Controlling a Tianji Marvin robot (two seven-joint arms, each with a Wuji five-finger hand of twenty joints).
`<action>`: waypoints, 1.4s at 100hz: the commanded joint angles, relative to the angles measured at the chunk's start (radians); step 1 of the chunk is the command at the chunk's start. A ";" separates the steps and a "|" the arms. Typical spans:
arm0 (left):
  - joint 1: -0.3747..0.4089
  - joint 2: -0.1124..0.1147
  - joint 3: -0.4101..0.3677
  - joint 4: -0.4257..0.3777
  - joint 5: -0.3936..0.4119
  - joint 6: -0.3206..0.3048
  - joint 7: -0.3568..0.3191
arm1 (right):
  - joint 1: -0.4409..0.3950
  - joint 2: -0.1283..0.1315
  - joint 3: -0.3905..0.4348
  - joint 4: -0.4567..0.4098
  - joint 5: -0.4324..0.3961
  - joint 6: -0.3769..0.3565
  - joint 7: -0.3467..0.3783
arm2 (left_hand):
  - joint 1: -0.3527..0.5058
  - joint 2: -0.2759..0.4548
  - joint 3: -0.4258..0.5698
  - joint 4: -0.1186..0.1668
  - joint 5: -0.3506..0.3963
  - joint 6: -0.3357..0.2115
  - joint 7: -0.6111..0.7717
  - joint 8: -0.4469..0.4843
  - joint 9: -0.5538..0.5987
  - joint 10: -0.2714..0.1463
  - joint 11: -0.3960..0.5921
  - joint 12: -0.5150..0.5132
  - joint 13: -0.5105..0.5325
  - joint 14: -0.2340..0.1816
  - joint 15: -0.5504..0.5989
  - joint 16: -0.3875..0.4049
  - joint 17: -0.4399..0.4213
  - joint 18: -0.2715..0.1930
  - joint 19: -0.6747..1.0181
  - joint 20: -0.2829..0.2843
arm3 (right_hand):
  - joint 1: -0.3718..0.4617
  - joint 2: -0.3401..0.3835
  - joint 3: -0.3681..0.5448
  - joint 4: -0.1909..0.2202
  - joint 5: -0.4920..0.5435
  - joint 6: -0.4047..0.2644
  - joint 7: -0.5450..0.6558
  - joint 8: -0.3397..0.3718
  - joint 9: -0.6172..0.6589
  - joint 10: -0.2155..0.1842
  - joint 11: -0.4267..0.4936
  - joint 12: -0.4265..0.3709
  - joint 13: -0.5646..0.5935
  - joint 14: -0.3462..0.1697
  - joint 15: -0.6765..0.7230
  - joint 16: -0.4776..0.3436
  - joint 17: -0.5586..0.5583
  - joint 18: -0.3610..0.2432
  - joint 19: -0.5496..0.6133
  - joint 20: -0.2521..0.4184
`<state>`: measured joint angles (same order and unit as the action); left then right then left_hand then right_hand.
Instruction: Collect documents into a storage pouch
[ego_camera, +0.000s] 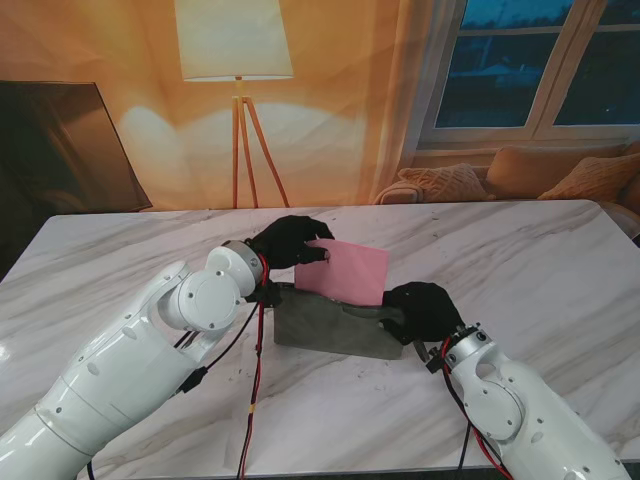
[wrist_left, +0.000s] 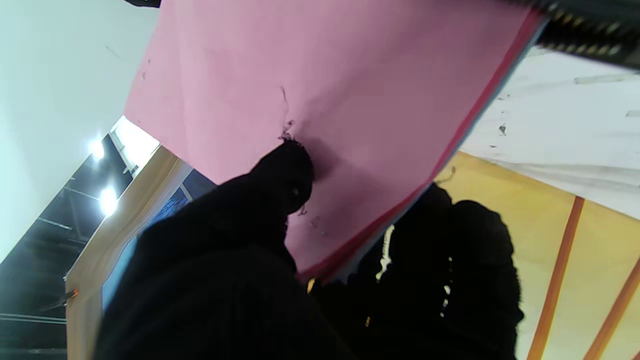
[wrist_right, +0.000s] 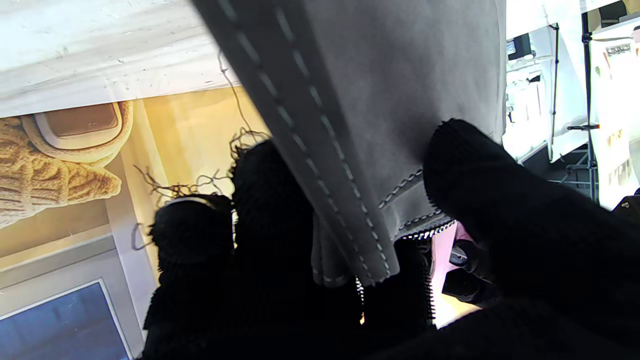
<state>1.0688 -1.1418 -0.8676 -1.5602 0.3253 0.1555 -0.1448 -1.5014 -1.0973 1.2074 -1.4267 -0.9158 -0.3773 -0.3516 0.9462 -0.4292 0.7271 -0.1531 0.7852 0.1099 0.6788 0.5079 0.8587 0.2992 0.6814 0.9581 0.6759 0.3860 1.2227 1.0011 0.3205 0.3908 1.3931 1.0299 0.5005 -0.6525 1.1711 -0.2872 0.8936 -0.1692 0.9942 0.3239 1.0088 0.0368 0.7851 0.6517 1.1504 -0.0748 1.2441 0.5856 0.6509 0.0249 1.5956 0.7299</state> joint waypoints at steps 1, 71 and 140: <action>0.004 -0.009 -0.001 0.004 0.026 -0.026 -0.006 | -0.005 0.000 0.001 -0.005 0.000 0.010 0.016 | 0.056 -0.030 0.002 -0.032 0.044 -0.016 0.074 -0.045 0.070 0.007 0.091 0.050 0.093 -0.023 0.121 0.004 0.064 0.001 0.059 0.042 | -0.020 0.018 -0.016 -0.020 -0.006 0.004 0.011 0.004 -0.022 0.009 -0.002 0.005 -0.027 -0.032 -0.021 -0.005 -0.011 0.004 0.003 0.001; 0.000 0.015 0.013 0.027 0.165 -0.209 -0.003 | -0.018 -0.004 0.011 -0.026 0.019 0.097 0.040 | -0.027 -0.188 0.248 -0.009 0.116 -0.053 0.270 -0.105 0.167 0.030 0.373 0.024 0.271 -0.170 0.341 0.012 0.191 -0.008 0.172 0.061 | -0.077 0.029 -0.027 0.012 -0.139 0.077 -0.104 0.107 -0.080 0.019 -0.006 -0.020 -0.066 -0.012 -0.028 -0.004 -0.055 0.012 -0.009 0.011; 0.021 0.024 -0.003 0.004 0.173 -0.200 -0.025 | -0.049 -0.018 0.040 -0.057 0.051 0.045 -0.011 | -0.041 -0.194 0.282 0.005 0.103 -0.055 0.317 -0.030 0.167 0.063 0.419 0.030 0.300 -0.197 0.382 0.018 0.215 -0.012 0.201 0.074 | -0.137 0.075 0.006 0.150 -0.290 0.059 -0.296 0.232 -0.142 -0.010 -0.017 -0.029 -0.094 -0.019 -0.044 0.000 -0.071 0.007 -0.030 0.016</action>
<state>1.0816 -1.1209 -0.8661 -1.5439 0.4983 -0.0482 -0.1565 -1.5413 -1.1107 1.2426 -1.4646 -0.8694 -0.3313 -0.3717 0.8971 -0.6202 0.9616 -0.1550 0.8511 0.0962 0.9441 0.4557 0.9935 0.2875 1.0564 0.9811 0.9189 0.2811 1.5464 1.0099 0.5317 0.3890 1.5490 1.0781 0.4018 -0.6034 1.1541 -0.2187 0.6756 -0.1241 0.7505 0.5168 0.8977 0.0441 0.7669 0.6276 1.0833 -0.0748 1.2059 0.5760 0.5955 0.0272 1.5697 0.7299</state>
